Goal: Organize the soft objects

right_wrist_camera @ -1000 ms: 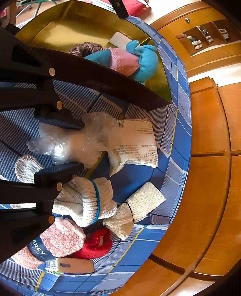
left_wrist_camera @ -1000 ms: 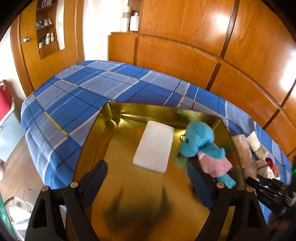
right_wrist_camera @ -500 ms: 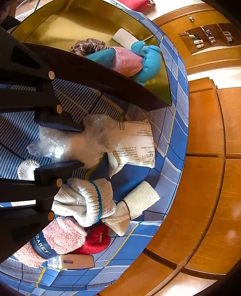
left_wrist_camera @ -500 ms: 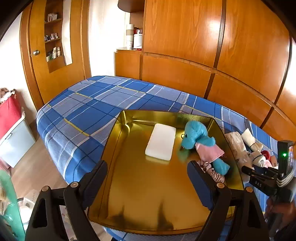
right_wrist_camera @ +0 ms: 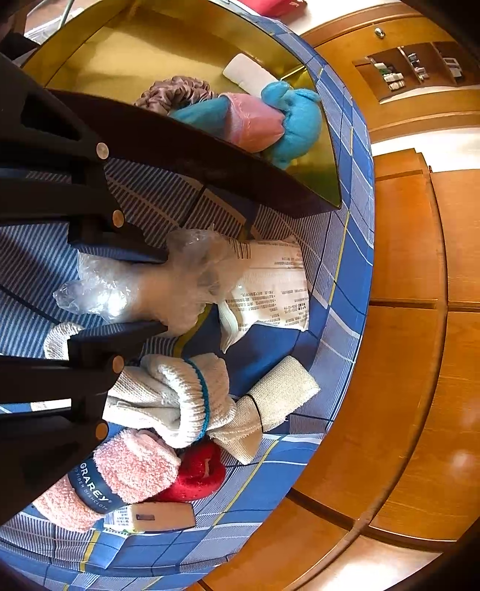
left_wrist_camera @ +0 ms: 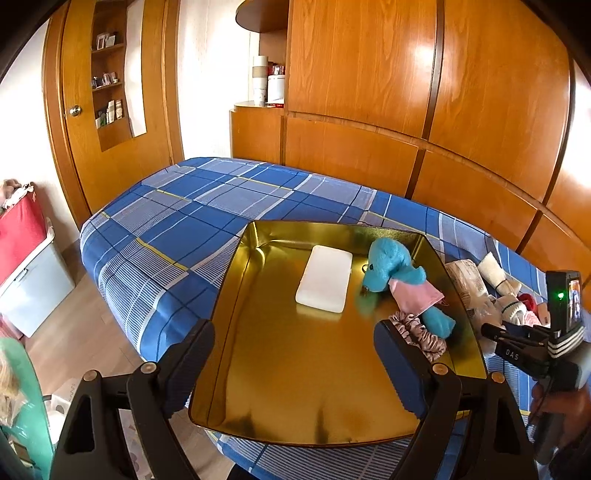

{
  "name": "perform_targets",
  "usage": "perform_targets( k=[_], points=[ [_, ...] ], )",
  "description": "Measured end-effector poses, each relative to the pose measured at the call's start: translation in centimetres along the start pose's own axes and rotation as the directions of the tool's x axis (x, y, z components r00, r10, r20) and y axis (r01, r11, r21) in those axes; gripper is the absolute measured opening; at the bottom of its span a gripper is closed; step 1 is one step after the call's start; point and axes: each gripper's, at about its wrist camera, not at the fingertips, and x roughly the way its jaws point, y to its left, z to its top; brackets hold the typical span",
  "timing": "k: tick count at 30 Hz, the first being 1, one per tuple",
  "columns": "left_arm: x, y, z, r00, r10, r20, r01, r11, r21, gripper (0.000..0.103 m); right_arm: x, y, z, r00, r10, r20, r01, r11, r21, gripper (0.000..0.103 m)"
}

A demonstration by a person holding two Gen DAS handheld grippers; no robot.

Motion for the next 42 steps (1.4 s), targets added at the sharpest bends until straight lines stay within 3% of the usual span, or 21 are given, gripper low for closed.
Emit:
perform_targets(
  k=[16, 21, 28, 33, 39, 42],
  points=[
    [0.1, 0.6, -0.5, 1.0, 0.001, -0.019, -0.001, 1.0, -0.012, 0.088, -6.2, 1.6, 1.9, 0.987, 0.09, 0.136, -0.092, 0.996, 0.01, 0.029],
    [0.2, 0.9, -0.5, 1.0, 0.005, -0.018, -0.006, 1.0, -0.019, 0.088, -9.1, 4.4, 3.2, 0.959, 0.218, 0.183, -0.213, 0.976, -0.048, 0.029],
    [0.3, 2.1, -0.5, 1.0, 0.019, -0.018, -0.019, 0.999, -0.045, 0.088, -7.5, 11.7, 4.1, 0.927, 0.367, 0.075, -0.356, 0.925, -0.13, 0.029],
    [0.6, 3.7, -0.6, 0.999, 0.038, -0.022, -0.039, 0.996, -0.084, 0.088, -3.3, 16.4, 4.6, 0.928, 0.37, -0.045, -0.373, 0.916, -0.15, 0.029],
    [1.0, 5.5, -0.7, 0.998, 0.061, -0.033, -0.065, 0.99, -0.124, 0.088, 1.1, 19.1, 4.9, 0.955, 0.275, -0.111, -0.293, 0.935, -0.199, 0.033],
    [1.2, 6.0, -0.8, 0.997, 0.068, -0.039, -0.072, 0.989, -0.132, 0.088, 1.8, 19.5, 4.5, 0.958, 0.262, -0.115, -0.281, 0.936, -0.213, 0.035]
  ],
)
